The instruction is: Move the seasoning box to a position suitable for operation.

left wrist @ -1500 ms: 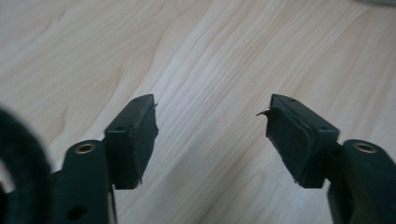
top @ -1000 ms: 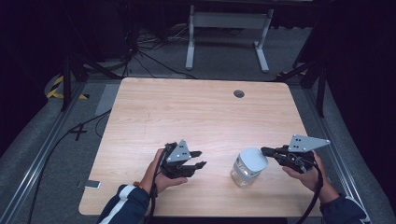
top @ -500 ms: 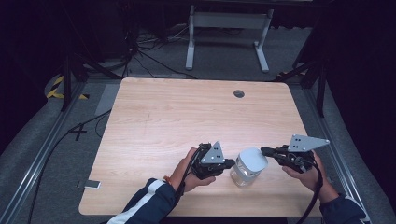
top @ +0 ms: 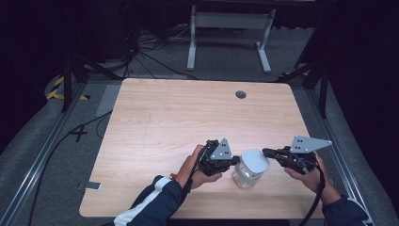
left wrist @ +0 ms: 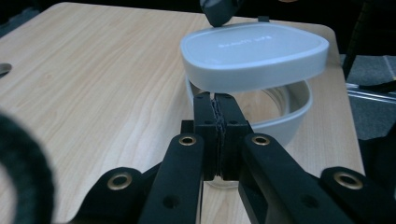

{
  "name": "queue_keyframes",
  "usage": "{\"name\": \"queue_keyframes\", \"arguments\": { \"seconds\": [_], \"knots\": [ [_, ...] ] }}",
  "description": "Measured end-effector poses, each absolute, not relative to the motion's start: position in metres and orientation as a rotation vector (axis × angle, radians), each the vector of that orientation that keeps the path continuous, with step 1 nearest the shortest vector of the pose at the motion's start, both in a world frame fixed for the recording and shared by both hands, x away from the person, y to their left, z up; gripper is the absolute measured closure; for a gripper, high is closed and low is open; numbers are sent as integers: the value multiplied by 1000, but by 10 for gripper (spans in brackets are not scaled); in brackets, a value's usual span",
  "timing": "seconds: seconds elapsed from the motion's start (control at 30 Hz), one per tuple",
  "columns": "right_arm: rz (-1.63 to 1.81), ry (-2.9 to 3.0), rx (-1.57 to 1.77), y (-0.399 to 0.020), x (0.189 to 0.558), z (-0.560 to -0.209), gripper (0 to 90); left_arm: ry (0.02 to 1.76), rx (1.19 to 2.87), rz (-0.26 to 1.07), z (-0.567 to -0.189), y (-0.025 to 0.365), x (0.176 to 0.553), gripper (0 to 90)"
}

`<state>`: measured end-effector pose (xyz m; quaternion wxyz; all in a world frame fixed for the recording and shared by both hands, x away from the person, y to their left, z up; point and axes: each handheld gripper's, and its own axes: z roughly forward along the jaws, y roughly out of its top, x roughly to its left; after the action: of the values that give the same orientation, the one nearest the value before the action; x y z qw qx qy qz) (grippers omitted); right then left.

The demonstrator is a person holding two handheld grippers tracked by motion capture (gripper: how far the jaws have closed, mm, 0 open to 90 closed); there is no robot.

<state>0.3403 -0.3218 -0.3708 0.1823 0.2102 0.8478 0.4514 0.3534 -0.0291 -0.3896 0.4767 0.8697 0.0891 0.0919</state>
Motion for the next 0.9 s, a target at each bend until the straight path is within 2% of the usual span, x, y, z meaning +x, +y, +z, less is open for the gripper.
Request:
{"name": "queue_keyframes", "arguments": {
  "seconds": [0.23,0.9],
  "knots": [
    [1264,2395,592,-321,340,-371,900,207,2126,259,-381,-35,357,865],
    [1226,2415,601,-324,341,-376,899,181,2121,248,-371,-66,379,841]
  ]
}}
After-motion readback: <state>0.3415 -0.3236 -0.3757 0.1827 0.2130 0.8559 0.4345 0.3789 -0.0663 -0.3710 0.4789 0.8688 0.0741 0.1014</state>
